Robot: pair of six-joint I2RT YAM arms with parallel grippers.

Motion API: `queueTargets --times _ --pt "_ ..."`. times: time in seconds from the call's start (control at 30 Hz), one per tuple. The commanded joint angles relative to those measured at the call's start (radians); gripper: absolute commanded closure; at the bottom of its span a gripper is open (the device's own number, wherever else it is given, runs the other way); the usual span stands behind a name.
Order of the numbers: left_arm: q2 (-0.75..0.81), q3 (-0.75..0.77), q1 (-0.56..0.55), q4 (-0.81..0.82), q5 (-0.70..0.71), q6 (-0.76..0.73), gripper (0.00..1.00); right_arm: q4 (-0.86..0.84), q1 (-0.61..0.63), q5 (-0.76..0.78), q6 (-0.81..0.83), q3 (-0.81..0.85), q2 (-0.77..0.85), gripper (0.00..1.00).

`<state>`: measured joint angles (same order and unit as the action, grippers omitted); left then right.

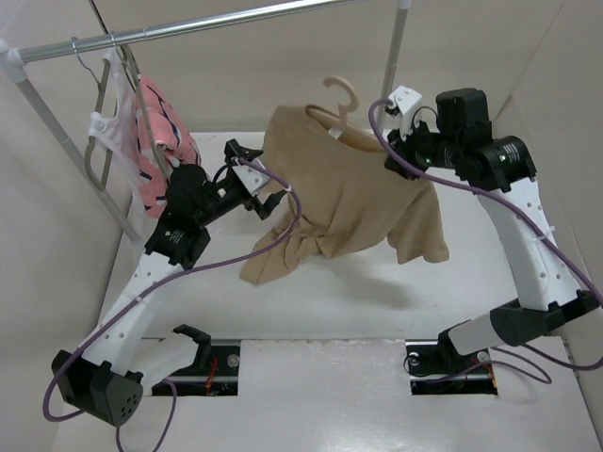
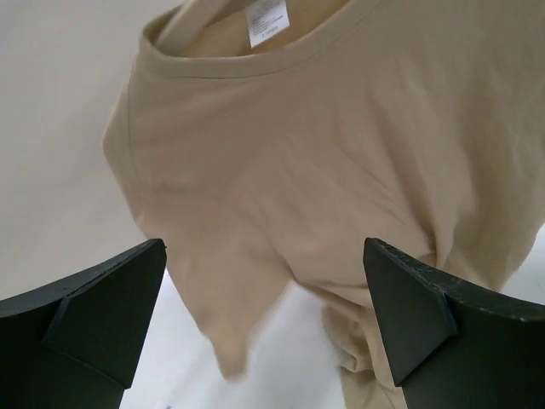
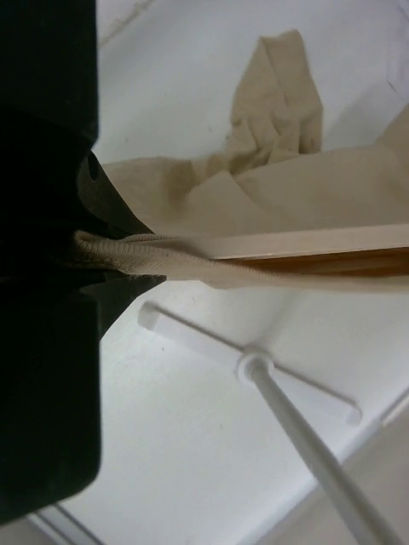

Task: Place the t-shirt on the hanger
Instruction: Place tshirt on hanger, then hang the hanger with tshirt onto the clothesline

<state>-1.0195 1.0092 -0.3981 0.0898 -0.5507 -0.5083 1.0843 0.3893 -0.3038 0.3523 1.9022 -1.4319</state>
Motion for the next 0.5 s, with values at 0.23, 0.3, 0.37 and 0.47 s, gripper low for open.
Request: queueTargets --times 0.23,0.3,0.37,0.47 --pt "0.052 -0.038 -0.005 0.107 0.178 0.067 0.0 -0.174 -0.012 0.134 -0.072 0.323 -0.093 1.0" --pt "0.052 -0.047 -0.005 0.087 0.135 0.067 0.0 -0.207 -0.012 0.153 -0.072 0.339 -0.093 1.0" --pt "0.061 -0.072 -0.005 0.087 0.115 0.077 0.0 -0.265 -0.012 0.186 -0.096 0.35 -0.093 1.0" --pt "0.061 -0.072 -0.005 0.077 0.078 0.077 0.0 -0.32 -0.021 0.235 -0.116 0.36 -0.104 1.0"
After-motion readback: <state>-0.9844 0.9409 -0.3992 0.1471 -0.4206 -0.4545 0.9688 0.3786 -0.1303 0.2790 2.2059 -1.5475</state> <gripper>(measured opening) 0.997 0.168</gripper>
